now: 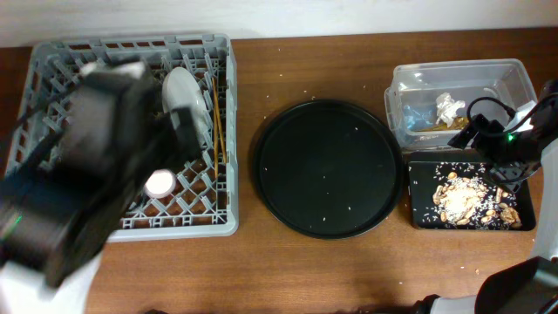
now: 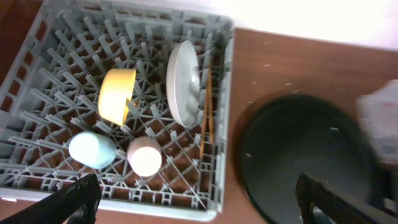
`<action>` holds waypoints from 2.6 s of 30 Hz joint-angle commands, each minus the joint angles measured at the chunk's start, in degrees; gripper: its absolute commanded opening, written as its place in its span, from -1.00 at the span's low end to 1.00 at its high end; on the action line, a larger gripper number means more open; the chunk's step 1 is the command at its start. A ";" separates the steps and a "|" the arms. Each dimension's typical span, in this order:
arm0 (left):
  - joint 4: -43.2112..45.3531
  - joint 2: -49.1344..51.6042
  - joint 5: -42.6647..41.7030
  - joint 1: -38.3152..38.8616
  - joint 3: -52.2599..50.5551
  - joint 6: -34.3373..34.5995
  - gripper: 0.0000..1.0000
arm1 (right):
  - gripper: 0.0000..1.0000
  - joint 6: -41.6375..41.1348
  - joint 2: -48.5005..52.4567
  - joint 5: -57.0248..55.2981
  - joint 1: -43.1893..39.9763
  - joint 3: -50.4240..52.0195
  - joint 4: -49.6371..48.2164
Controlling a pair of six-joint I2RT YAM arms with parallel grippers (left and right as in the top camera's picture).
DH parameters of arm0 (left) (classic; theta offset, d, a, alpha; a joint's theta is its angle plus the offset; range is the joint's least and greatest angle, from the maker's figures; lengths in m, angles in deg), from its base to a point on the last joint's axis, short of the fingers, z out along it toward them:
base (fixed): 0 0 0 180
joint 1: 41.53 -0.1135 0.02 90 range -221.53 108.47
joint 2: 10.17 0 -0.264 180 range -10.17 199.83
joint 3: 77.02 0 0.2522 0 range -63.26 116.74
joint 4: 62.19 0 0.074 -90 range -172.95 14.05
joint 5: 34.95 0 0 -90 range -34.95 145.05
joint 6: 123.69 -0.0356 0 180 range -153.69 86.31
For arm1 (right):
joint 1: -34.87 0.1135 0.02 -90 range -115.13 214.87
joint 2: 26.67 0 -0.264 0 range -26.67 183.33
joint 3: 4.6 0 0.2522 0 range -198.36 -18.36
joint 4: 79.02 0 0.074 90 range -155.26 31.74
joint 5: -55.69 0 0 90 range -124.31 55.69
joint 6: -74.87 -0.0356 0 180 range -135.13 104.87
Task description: Sort waste into correct bins and load items into the dishwasher rack
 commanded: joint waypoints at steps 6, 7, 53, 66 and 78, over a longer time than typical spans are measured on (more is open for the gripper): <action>-0.50 -17.79 10.75 -1.53 -9.09 4.31 0.99 | 0.97 -0.02 -0.22 0.26 -0.37 -0.63 0.13; 3.13 -19.82 10.86 -3.43 -13.29 4.31 0.99 | 0.97 -0.02 -0.22 0.26 -0.37 -0.63 0.13; 83.01 -78.20 -6.67 -15.85 -117.98 -14.58 0.99 | 0.97 15.21 -28.70 -13.09 16.76 18.34 -32.65; 83.01 -78.20 -6.67 -15.85 -117.98 -14.58 0.99 | 0.97 15.23 -85.90 -7.96 17.66 74.58 -61.44; 83.01 -78.20 -6.67 -15.85 -117.98 -14.58 0.99 | 0.97 15.21 -90.44 -5.92 17.97 85.09 -69.99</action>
